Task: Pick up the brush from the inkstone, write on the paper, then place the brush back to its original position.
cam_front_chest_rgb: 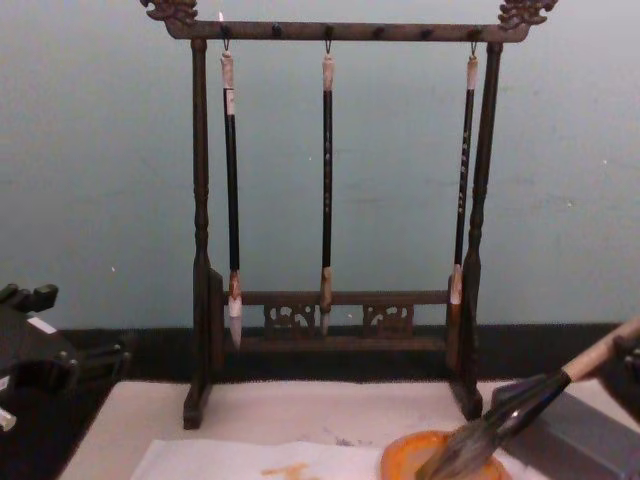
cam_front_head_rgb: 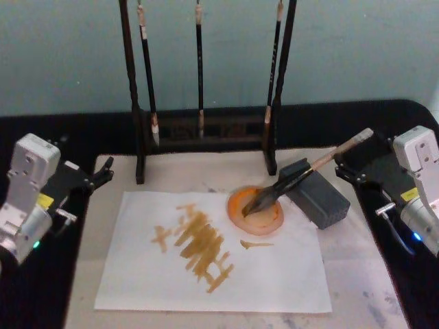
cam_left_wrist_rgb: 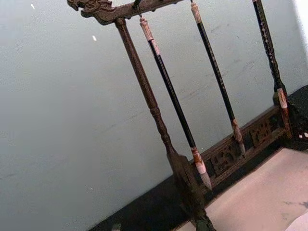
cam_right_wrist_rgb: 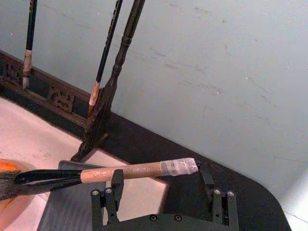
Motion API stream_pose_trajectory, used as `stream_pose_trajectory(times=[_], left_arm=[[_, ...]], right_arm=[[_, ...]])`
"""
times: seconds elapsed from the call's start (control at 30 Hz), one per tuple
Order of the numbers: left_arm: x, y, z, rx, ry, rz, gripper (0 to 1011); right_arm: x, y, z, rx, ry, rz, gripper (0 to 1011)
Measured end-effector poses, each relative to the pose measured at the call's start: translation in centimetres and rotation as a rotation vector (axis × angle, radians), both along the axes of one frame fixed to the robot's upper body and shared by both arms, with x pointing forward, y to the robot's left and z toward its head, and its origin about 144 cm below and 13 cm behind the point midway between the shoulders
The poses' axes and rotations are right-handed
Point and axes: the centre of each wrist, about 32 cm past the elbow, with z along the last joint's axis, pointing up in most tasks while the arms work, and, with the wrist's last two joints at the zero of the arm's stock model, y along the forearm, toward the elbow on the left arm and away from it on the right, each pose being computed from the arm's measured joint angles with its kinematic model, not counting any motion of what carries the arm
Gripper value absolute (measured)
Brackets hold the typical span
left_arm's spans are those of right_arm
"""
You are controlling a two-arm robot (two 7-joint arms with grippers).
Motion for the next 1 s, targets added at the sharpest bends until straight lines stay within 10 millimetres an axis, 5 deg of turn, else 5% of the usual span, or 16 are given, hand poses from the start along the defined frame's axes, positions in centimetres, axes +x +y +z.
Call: stream_pose_trajectory(times=[1.0], left_arm=[[0.0, 0.0, 0.0, 0.0, 0.0, 0.0, 1010]], right_arm=[[-0.16, 0.27, 0.43, 0.045, 0.013, 0.019, 1000]])
